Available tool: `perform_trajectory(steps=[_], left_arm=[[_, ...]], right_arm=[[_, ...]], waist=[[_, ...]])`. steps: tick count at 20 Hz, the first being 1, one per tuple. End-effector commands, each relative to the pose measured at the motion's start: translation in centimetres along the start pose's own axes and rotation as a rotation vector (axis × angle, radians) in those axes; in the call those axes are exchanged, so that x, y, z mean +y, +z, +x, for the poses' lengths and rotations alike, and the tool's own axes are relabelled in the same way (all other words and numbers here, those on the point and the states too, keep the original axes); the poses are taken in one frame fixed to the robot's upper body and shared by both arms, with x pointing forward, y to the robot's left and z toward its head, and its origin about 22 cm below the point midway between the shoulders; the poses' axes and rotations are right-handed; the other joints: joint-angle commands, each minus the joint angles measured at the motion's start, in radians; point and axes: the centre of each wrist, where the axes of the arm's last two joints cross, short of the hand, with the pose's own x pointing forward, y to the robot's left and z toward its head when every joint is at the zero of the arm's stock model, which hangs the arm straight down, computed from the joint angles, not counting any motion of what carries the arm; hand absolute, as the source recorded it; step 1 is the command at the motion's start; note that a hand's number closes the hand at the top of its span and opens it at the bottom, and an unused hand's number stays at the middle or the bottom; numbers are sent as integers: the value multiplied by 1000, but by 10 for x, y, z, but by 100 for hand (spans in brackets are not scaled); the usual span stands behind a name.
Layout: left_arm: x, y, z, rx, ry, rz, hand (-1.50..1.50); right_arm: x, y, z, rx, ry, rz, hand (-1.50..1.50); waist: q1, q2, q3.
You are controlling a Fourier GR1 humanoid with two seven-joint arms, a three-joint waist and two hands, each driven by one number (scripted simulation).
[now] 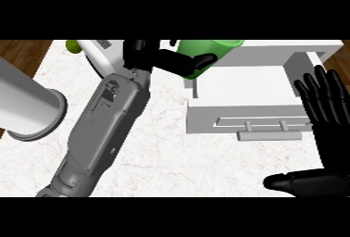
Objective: Pick up the cup, place it into the drawer and close the drawer
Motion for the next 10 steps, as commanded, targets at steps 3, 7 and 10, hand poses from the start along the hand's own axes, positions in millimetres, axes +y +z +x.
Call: perform_trajectory(steps=[3,7,10], left_arm=[[-27,-30,2,61,-35,11,150],[-37,-35,-8,75,-59,15,150],[-47,-26,-22,79,-79,16,150]], right_arm=[[-14,-5,12,9,-2,7,-150],[-12,8,1,-13,-21,0,-150],[4,-22,14,0,-3,15,-150]], waist=[[-11,1,0],[-19,3,0],[-23,4,0]])
